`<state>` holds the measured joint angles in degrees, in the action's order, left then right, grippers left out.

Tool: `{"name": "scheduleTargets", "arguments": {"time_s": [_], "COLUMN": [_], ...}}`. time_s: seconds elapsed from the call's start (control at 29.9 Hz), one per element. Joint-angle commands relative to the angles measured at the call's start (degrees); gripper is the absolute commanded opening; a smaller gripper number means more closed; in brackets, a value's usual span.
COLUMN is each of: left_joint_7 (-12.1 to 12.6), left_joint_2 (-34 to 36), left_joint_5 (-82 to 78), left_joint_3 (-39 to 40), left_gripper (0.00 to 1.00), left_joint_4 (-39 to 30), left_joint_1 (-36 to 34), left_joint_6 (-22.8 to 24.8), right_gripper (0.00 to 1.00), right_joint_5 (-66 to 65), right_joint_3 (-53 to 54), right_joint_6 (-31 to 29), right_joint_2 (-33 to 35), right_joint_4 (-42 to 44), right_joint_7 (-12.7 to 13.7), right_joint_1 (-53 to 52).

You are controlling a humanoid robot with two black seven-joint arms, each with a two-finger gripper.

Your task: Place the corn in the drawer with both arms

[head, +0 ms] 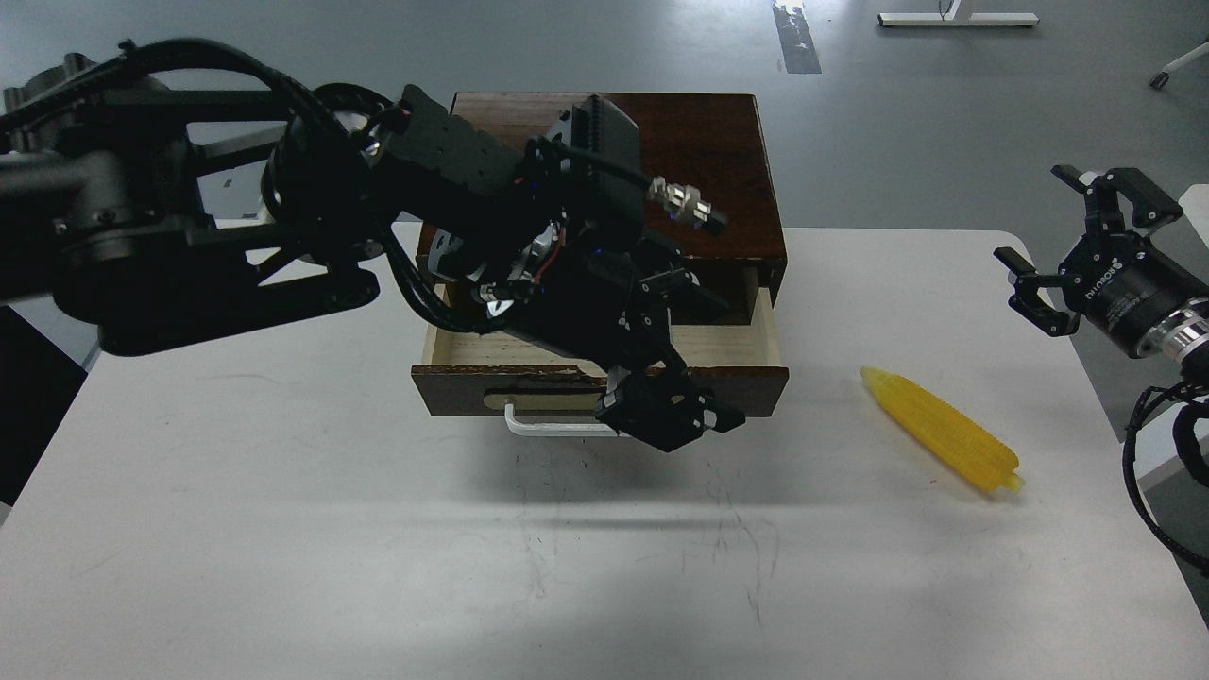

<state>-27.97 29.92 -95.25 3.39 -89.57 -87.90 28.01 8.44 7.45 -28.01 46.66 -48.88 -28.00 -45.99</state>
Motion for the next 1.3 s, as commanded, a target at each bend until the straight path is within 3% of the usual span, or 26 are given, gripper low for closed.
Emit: {"name": "scheduleTargets", "arguments": {"time_s": [0.0, 0.2, 0.4, 0.53, 0.63, 0.73, 0.8, 0.87, 1.0, 1.27], "left_joint_7": [-0.03, -0.03, -0.03, -0.03, -0.03, 0.11, 3.87, 4.59, 4.59, 4.50], "left_joint_2": [3.56, 6.29, 7.43, 9.19, 10.69, 10.34, 9.81, 9.02, 8.58, 7.17], "left_joint_5": [17.05, 42.99, 63.13, 72.66, 78.89, 80.04, 80.22, 80.22, 80.22, 81.63], "left_joint_3": [4.33, 7.68, 8.03, 10.94, 16.81, 22.19, 26.82, 28.85, 29.57, 30.97], "left_gripper": [0.98, 0.98, 0.98, 0.98, 0.98, 0.98, 0.98, 0.98, 0.98, 0.98], "left_joint_4": [2.29, 6.68, 10.81, 11.52, 12.49, 15.74, 18.89, 21.27, 24.35, 26.20], "left_joint_1": [3.07, 12.55, 17.75, 22.51, 30.05, 36.22, 41.65, 43.85, 45.62, 46.33], "left_joint_6": [-0.01, -0.01, -8.22, -9.81, -9.81, -9.20, -9.02, -8.59, -6.65, -5.59], "right_gripper": [1.00, 1.00, 1.00, 1.00, 1.00, 1.00, 1.00, 1.00, 1.00, 1.00], "right_joint_5": [0.00, 0.00, 0.00, 0.00, -0.35, -6.42, -16.92, -23.69, -33.56, -66.60], "right_joint_3": [0.19, 0.81, 0.81, 0.90, 0.81, 0.90, 0.98, 0.98, 0.98, 0.90], "right_joint_6": [0.01, 0.01, 0.01, 0.01, 0.01, 0.01, 0.01, 0.01, 0.01, 0.01], "right_joint_2": [0.10, 0.10, 0.10, 0.45, 2.55, 3.26, 3.70, 4.22, 6.16, 12.75], "right_joint_4": [0.45, 2.29, 3.53, 3.53, 3.35, 3.17, 2.91, 2.56, 1.07, -8.24], "right_joint_7": [0.00, 0.00, 0.00, 0.00, 0.00, 0.00, 0.00, 0.00, 0.00, 0.00], "right_joint_1": [-0.33, -1.20, -2.43, -2.70, -2.61, -2.70, -3.22, -4.28, -5.86, -11.23]}}
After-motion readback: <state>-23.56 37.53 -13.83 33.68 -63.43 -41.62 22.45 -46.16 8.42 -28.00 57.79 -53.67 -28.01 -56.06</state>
